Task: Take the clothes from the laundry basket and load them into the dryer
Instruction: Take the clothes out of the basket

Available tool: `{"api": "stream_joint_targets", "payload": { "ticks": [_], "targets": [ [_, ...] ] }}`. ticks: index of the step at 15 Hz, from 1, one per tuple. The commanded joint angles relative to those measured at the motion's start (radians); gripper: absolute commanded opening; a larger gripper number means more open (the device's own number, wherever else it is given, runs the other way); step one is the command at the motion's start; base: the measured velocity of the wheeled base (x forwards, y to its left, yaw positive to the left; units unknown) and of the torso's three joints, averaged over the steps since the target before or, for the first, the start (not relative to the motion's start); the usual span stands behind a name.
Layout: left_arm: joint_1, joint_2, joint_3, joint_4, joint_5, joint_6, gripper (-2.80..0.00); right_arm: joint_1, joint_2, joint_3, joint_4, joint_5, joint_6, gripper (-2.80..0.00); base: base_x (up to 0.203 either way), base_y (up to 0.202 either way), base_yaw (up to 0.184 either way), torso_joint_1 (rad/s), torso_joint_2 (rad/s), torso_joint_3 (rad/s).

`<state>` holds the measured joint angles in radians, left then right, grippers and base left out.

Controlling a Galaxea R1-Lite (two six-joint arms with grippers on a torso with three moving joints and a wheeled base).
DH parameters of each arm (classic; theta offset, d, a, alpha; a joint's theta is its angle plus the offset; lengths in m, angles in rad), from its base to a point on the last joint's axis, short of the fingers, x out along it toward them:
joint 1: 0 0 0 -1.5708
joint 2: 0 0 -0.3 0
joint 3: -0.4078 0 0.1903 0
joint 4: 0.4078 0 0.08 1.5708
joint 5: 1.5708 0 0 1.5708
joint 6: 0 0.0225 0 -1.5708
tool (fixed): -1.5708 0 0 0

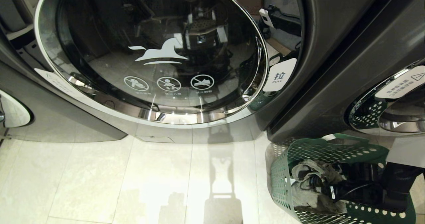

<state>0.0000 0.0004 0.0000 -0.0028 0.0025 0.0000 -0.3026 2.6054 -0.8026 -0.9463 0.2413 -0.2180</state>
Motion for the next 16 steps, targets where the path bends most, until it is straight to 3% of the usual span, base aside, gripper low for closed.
{"api": "stream_joint_targets", "payload": {
  "ticks": [1, 5, 6, 12, 16],
  "targets": [
    [0.000, 0.000, 0.000, 0.000, 0.001, 0.000, -2.80, -0.002, 0.084, -0.061, -0.008, 0.000, -0.005, 0.00, 0.000, 0.000, 0.000, 0.000, 0.00, 0.000],
    [0.000, 0.000, 0.000, 0.000, 0.001, 0.000, -2.80, -0.009, 0.164, -0.124, -0.011, -0.007, -0.007, 0.00, 0.000, 0.000, 0.000, 0.000, 0.00, 0.000],
    [0.000, 0.000, 0.000, 0.000, 0.001, 0.000, -2.80, -0.009, 0.166, -0.128, -0.011, -0.007, -0.006, -2.80, 0.000, 0.000, 0.000, 0.000, 0.00, 0.000],
    [0.000, 0.000, 0.000, 0.000, 0.001, 0.000, -2.80, -0.006, 0.107, -0.099, -0.006, -0.012, -0.006, -2.80, 0.000, 0.000, 0.000, 0.000, 0.00, 0.000],
    [0.000, 0.000, 0.000, 0.000, 0.001, 0.000, -2.80, 0.001, -0.056, 0.048, 0.006, -0.020, -0.030, -2.80, 0.000, 0.000, 0.000, 0.000, 0.00, 0.000]
  ]
}}
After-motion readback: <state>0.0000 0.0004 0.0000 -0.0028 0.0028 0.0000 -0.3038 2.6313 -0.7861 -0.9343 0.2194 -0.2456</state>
